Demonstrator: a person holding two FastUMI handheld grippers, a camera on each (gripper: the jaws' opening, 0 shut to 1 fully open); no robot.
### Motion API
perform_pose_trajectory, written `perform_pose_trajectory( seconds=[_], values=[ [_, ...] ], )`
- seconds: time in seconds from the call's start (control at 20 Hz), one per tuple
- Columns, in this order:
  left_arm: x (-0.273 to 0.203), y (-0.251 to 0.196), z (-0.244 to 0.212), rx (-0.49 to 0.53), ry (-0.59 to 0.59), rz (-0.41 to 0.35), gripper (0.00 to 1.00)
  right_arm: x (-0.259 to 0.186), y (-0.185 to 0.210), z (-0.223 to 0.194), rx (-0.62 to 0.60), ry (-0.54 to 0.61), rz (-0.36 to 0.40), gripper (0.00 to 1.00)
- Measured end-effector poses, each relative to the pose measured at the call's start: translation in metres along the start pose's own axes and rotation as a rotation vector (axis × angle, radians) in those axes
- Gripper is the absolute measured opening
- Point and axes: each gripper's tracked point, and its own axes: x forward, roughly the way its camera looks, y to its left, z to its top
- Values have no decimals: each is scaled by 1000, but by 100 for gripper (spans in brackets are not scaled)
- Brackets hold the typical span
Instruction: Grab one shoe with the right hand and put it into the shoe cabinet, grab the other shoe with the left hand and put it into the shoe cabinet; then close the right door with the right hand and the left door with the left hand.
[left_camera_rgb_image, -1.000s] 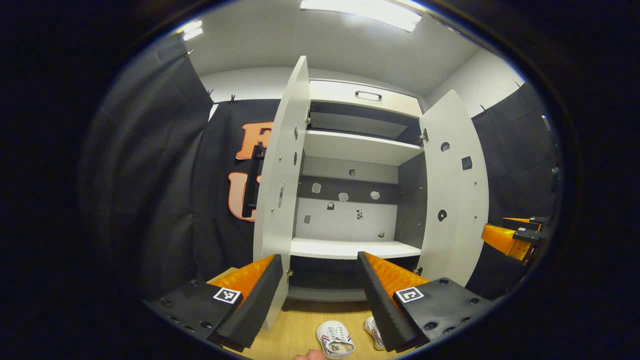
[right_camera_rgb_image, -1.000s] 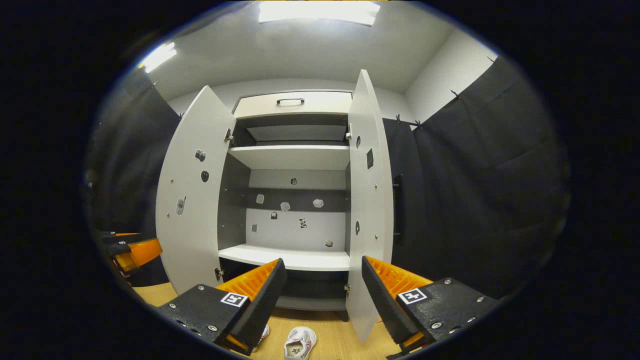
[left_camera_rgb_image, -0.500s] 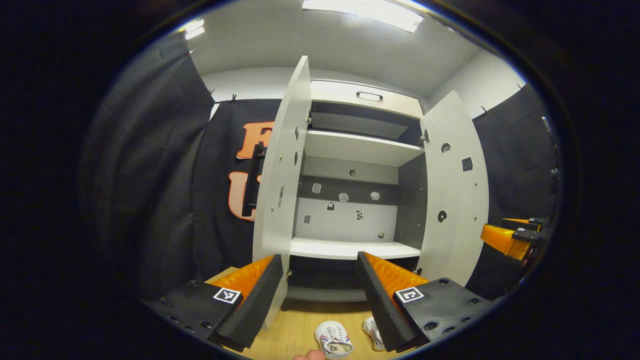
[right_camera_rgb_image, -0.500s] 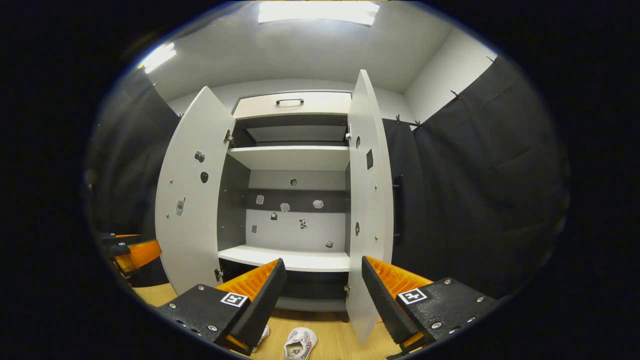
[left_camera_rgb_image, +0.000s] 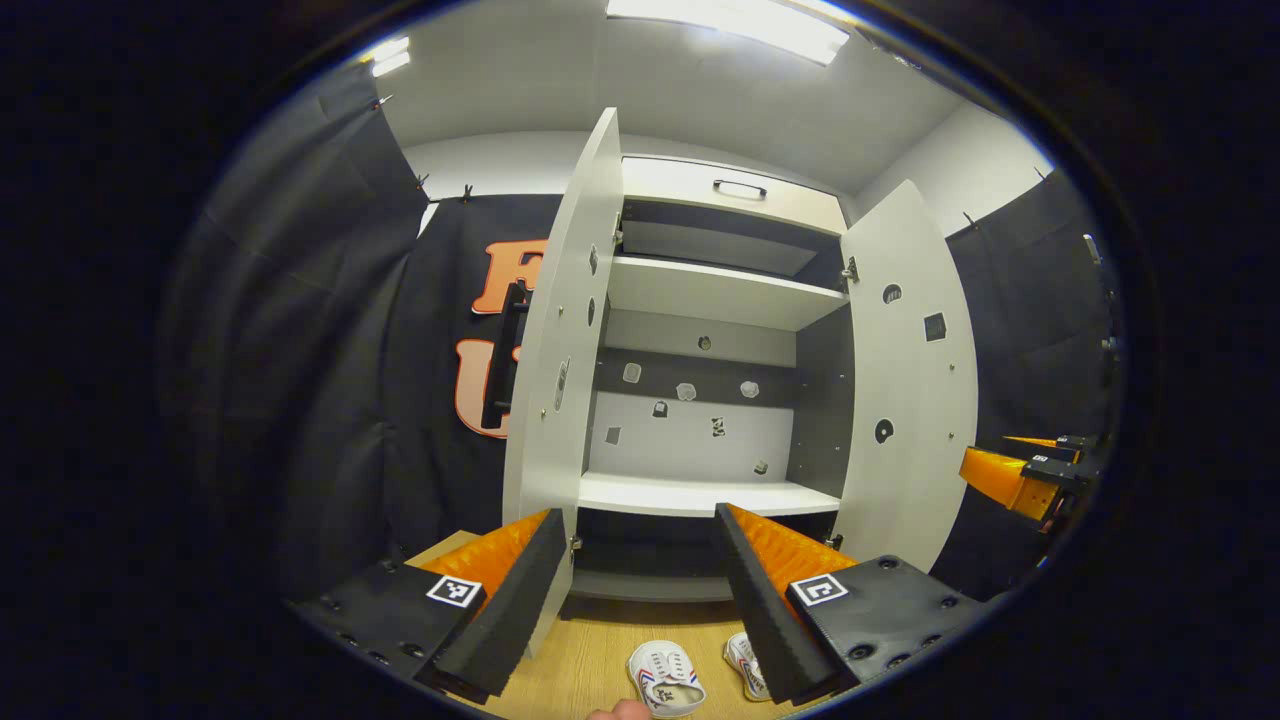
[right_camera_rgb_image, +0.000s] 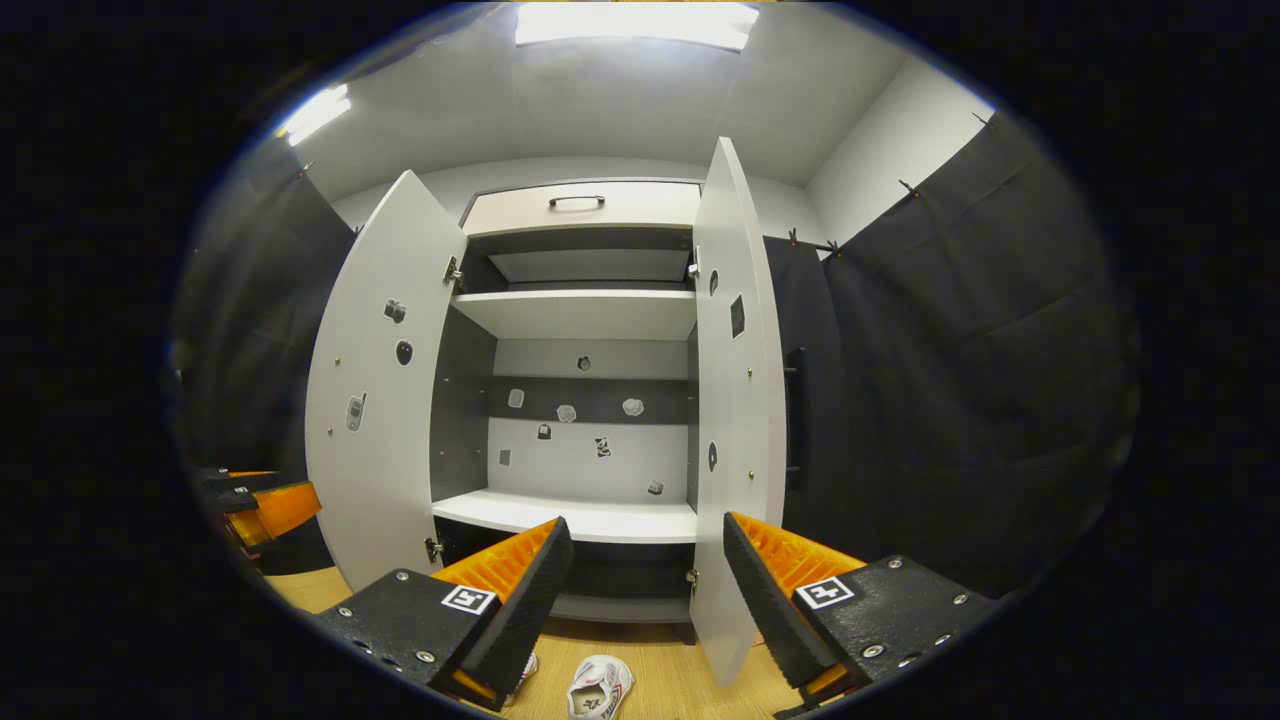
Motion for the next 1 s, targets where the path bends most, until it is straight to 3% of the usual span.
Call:
perform_pose_trajectory(
  seconds=[0.2,0.4,0.65,0.75,0.8,0.85,0.9,1.0],
  values=[
    [1,2,-2,-3,4,2,96,9,11,-11,0,21,27,93],
    [1,4,-3,-3,5,12,96,28,29,-61,-20,96,59,93],
    [-2,12,-7,3,4,27,96,44,44,-183,-15,306,82,93],
    [-3,17,-8,4,5,39,96,46,46,-242,-49,407,85,94],
    [-4,18,-10,7,10,44,96,46,46,-267,-74,448,88,89],
    [-4,20,-11,9,15,48,96,46,45,-293,-99,486,88,94],
    [-6,21,-12,9,20,53,96,45,43,-318,-122,532,87,89],
    [-7,23,-14,12,27,62,96,37,42,-360,-135,622,97,94]
  ],
)
